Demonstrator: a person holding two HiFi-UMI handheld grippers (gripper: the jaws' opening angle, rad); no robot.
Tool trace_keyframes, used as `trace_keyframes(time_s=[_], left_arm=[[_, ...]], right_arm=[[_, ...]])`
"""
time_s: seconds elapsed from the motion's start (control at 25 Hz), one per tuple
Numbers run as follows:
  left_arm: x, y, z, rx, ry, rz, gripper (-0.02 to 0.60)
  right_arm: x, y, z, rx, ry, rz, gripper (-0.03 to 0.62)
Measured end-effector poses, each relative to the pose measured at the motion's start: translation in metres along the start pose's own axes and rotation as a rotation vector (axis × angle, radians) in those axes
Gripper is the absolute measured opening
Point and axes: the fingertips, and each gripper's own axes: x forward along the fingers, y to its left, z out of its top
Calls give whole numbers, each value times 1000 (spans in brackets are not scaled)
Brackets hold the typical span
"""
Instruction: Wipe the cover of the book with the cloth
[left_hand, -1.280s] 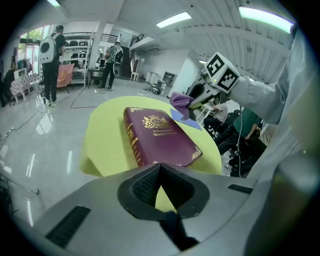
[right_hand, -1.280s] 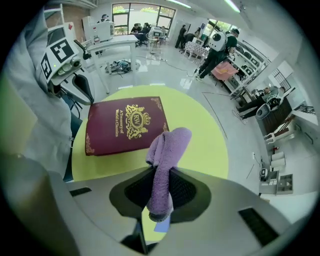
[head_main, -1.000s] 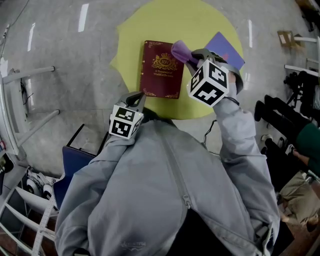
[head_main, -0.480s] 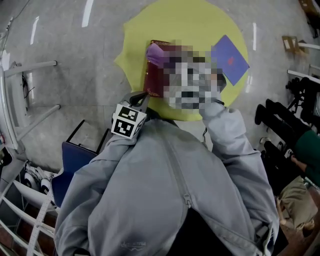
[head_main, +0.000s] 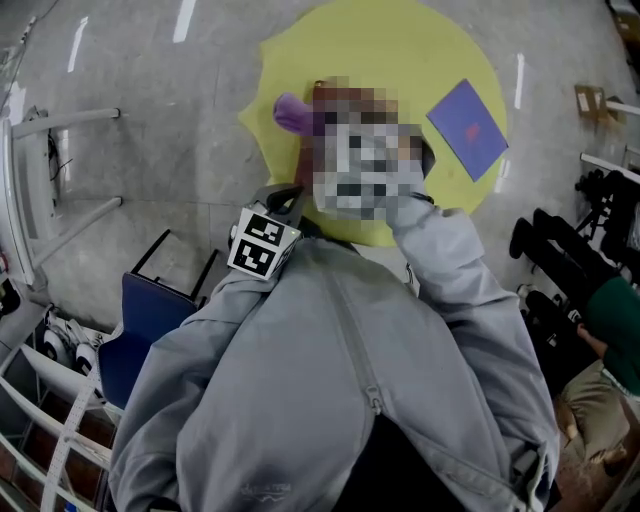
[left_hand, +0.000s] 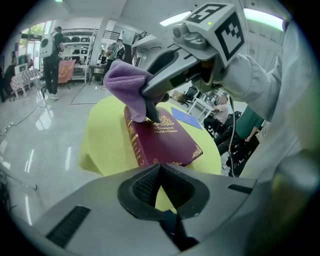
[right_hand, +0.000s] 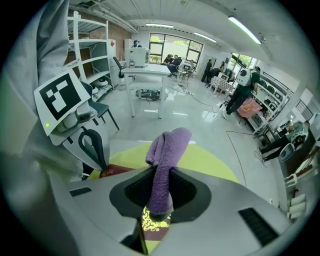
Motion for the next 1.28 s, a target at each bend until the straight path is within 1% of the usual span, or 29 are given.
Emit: trace_keyframes(time_s=[0.2,0.32,0.68,0.8,1.04,1.28], left_arm=[[-1,3,1,-6,-5,3,17],[1,6,0,-4,-12,13,17],[0,5,0,-17,-15,20,17],[-1,3,1,-29,-12,14,17],[-2,2,1,-25,-20,18,17],[-2,1,0,-17,-21,13,17]], right_arm=[[25,6,-6,-24,39,57,84],[38,9,-12,-8,31,79,84],[40,8,-19,32,-7,72,84],[36,8,-27,45,0,67,84],[26,10,-50,75,18,45,84],[14,14,-80,108,61,24,84]])
